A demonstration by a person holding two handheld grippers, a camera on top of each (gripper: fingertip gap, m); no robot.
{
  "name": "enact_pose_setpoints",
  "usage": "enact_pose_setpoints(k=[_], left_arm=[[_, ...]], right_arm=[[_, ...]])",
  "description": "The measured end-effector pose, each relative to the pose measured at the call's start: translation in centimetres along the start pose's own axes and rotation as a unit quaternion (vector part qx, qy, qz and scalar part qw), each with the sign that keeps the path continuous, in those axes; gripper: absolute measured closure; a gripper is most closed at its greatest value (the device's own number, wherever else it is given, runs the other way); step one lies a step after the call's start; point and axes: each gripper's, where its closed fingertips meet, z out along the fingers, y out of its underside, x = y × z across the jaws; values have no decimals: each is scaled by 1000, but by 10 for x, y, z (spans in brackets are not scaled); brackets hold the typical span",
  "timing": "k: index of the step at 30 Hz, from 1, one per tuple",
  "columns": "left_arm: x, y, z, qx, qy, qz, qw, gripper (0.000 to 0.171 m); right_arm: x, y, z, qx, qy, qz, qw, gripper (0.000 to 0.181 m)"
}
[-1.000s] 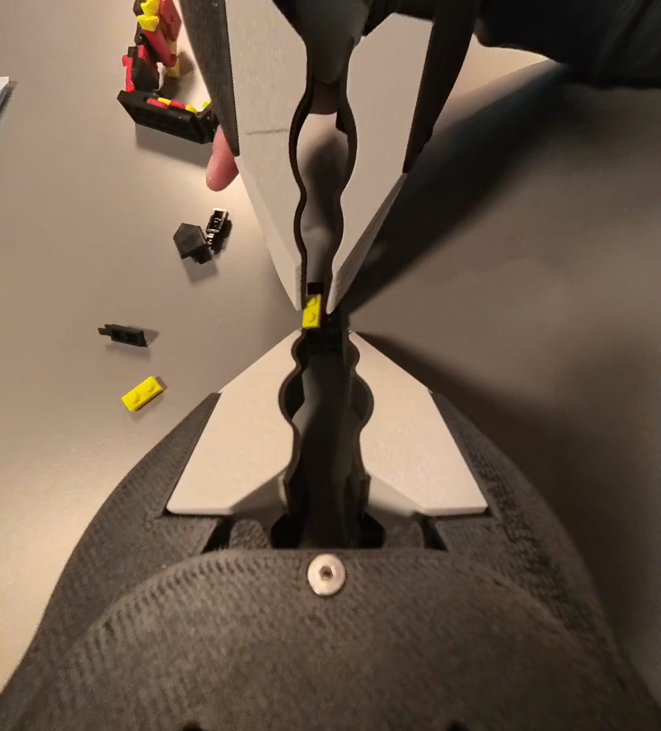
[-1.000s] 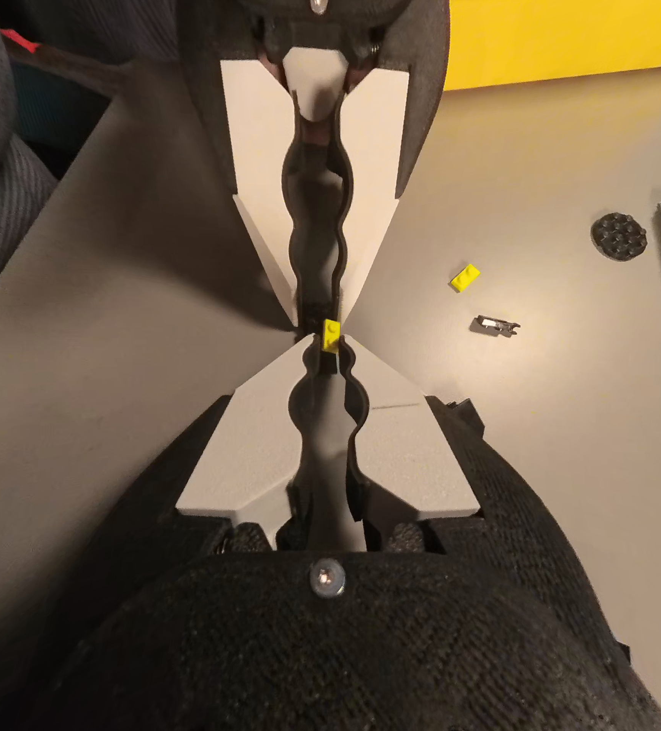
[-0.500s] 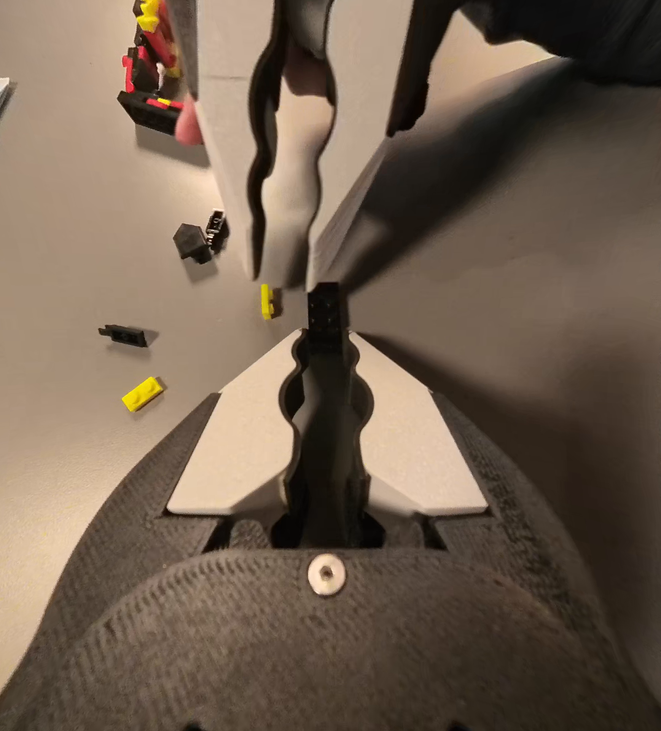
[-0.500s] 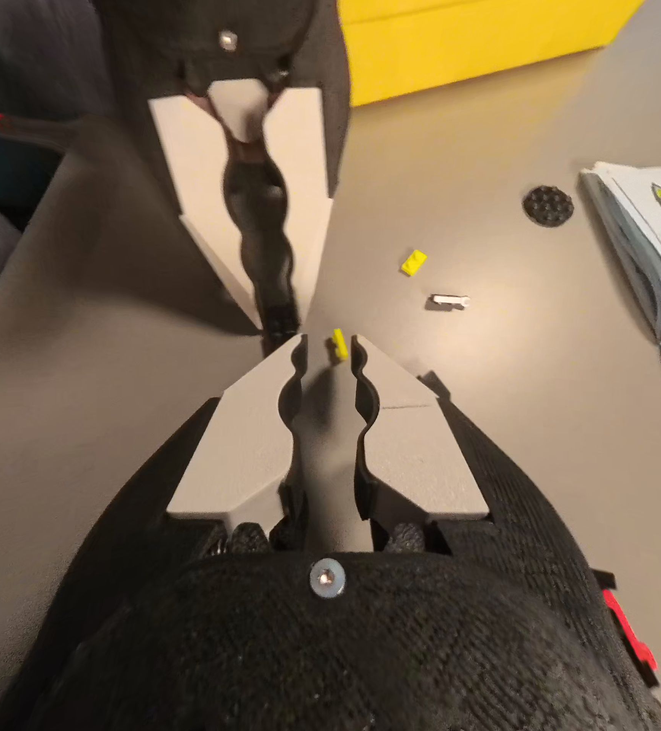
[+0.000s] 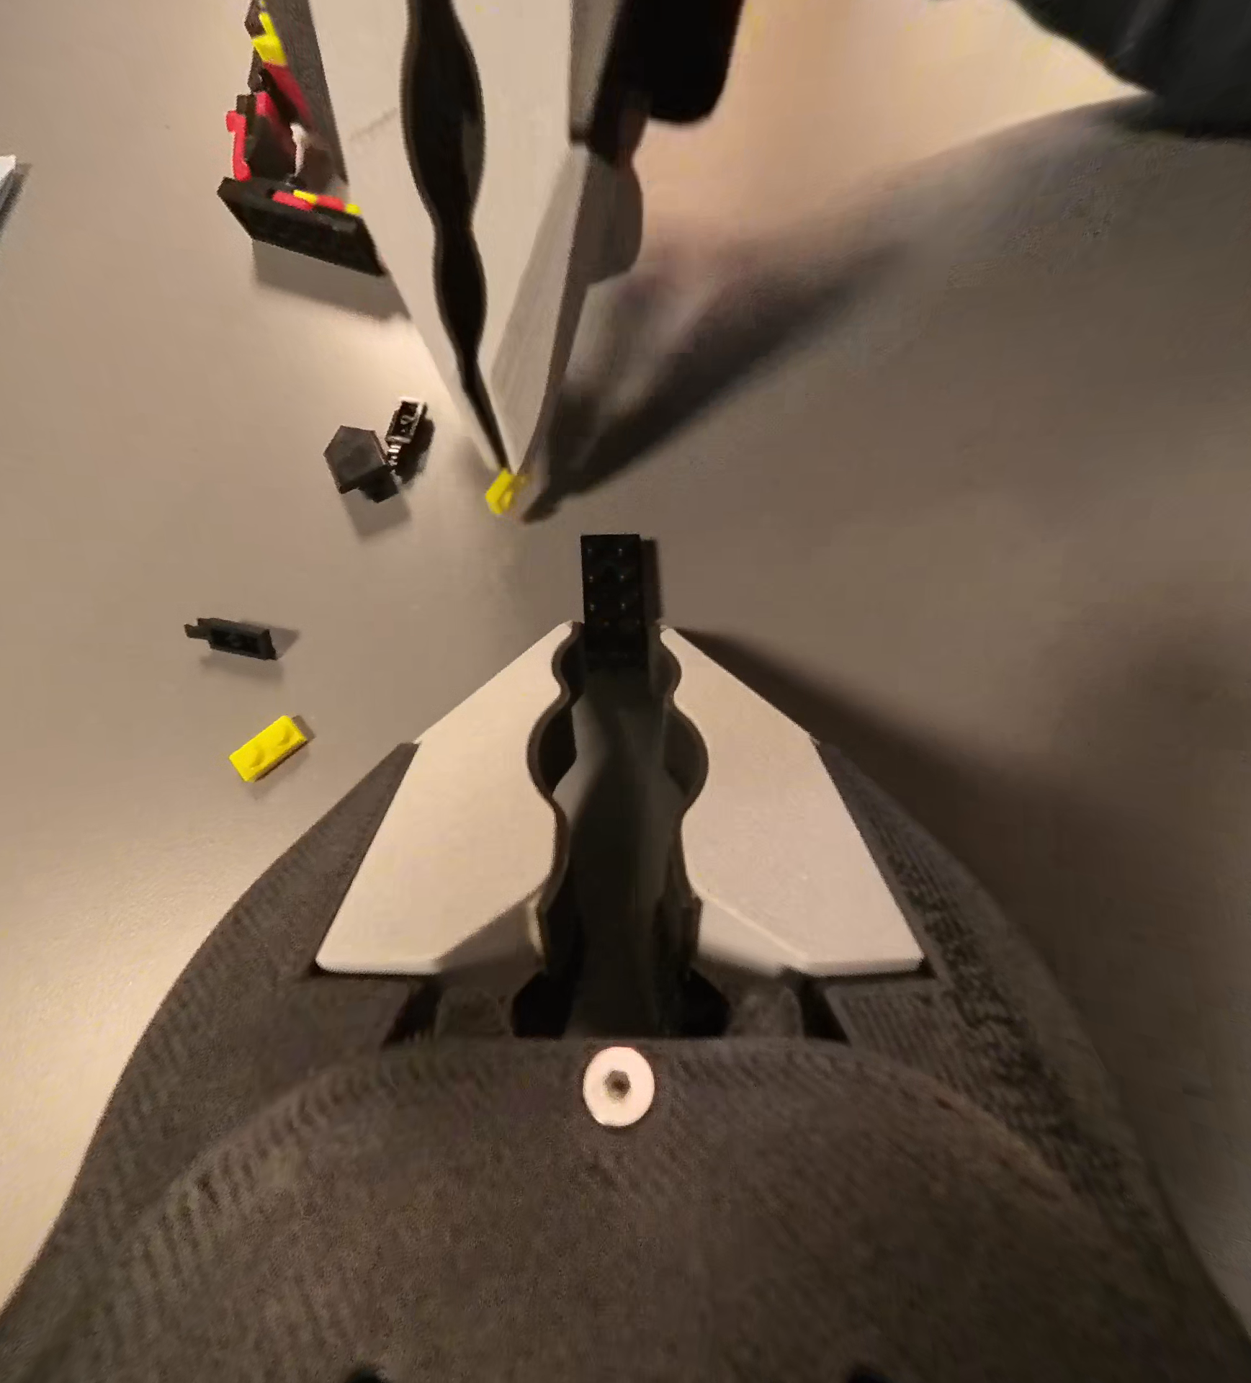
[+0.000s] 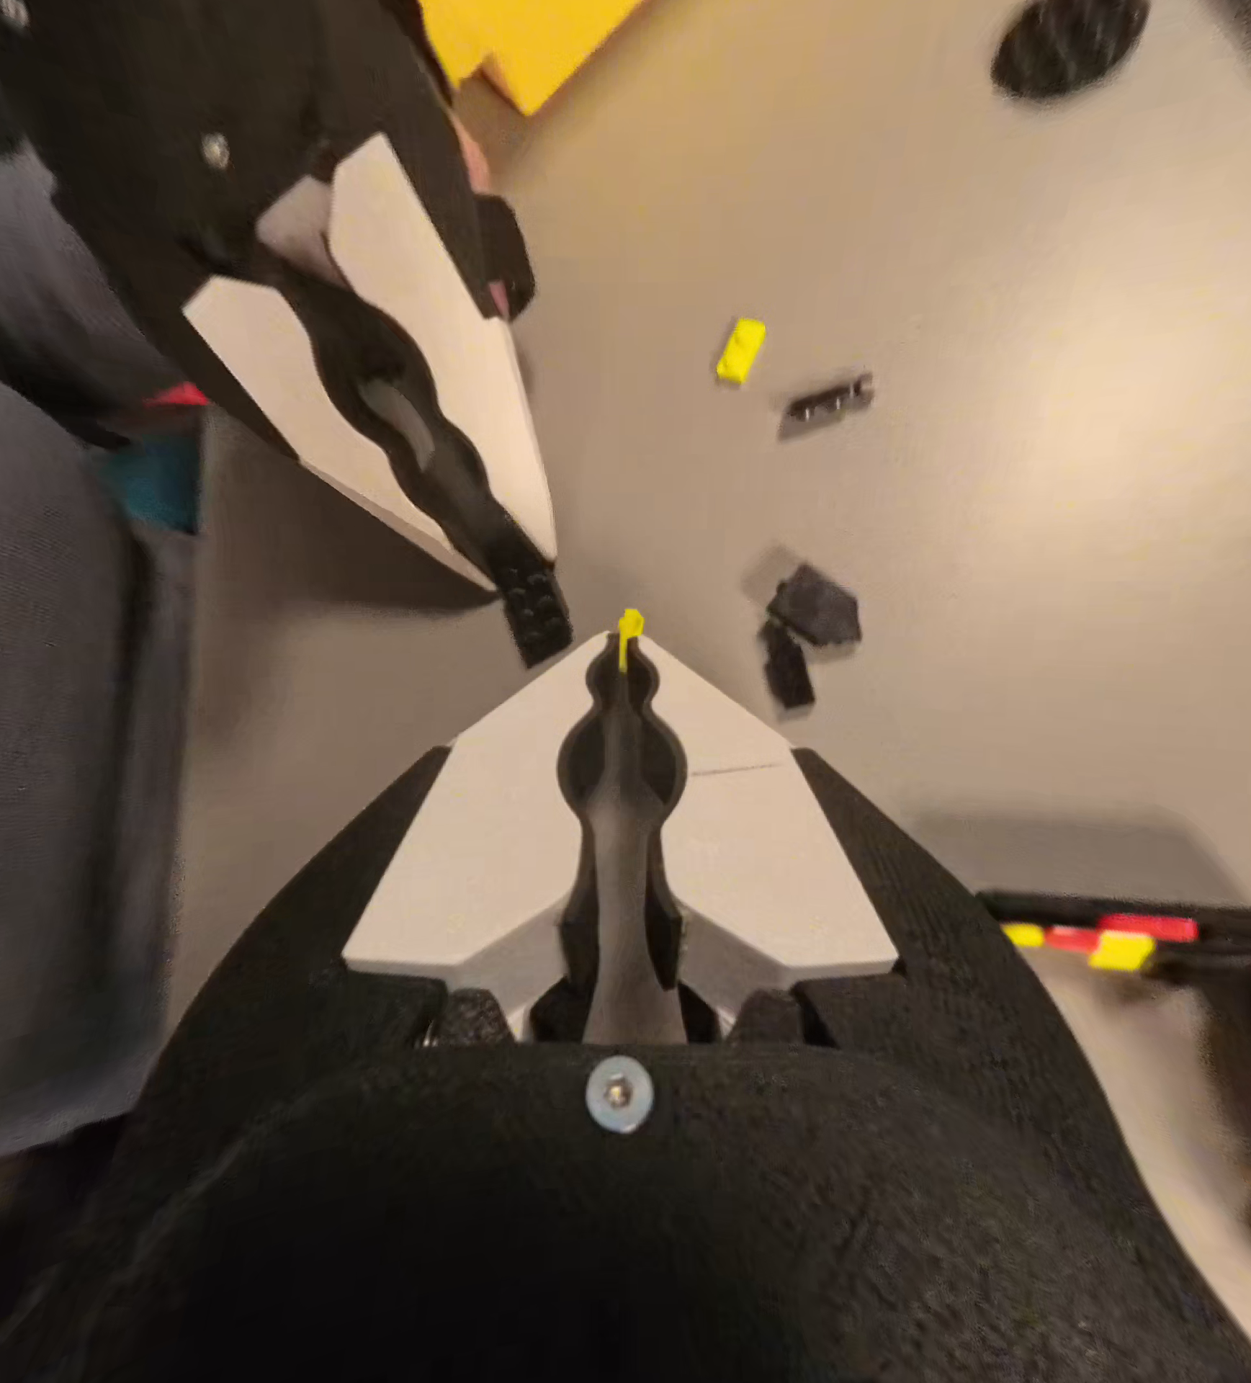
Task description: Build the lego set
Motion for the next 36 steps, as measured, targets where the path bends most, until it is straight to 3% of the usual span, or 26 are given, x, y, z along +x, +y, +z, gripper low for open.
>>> enact_pose_setpoints(k=[2,6,8,14,16,22,25,28,31,36], left_arm=[[0,0,0,0,-1,1,1000,155],[0,0,0,0,-1,1,1000,155],[0,0,0,0,-1,2,1000,155],[-1,0,0,0,-1,1,1000,156],[-1,0,0,0,-1,1,1000,156],[-1,0,0,0,1,0,1000,155],[-1,0,0,0,0,1,1000,156],[-1,0,0,0,-1,2,1000,156],[2,0,0,1,3,14,1000,155],[4,-1,0,2,2,25,1000,155]], right_arm=[[3,9,-4,-26,-15,57,998,181],[17,18,-9,-51,35,79,995,171],[25,18,-14,-44,81,54,994,160],[25,18,-25,15,219,-110,969,163],[23,24,-24,18,240,-116,964,164],[22,24,-15,63,231,-59,969,163],[18,23,-10,56,211,-61,974,175],[10,17,-8,37,187,-101,976,176],[-20,-2,-2,65,111,-152,980,176],[-34,0,13,13,51,-186,981,176]])
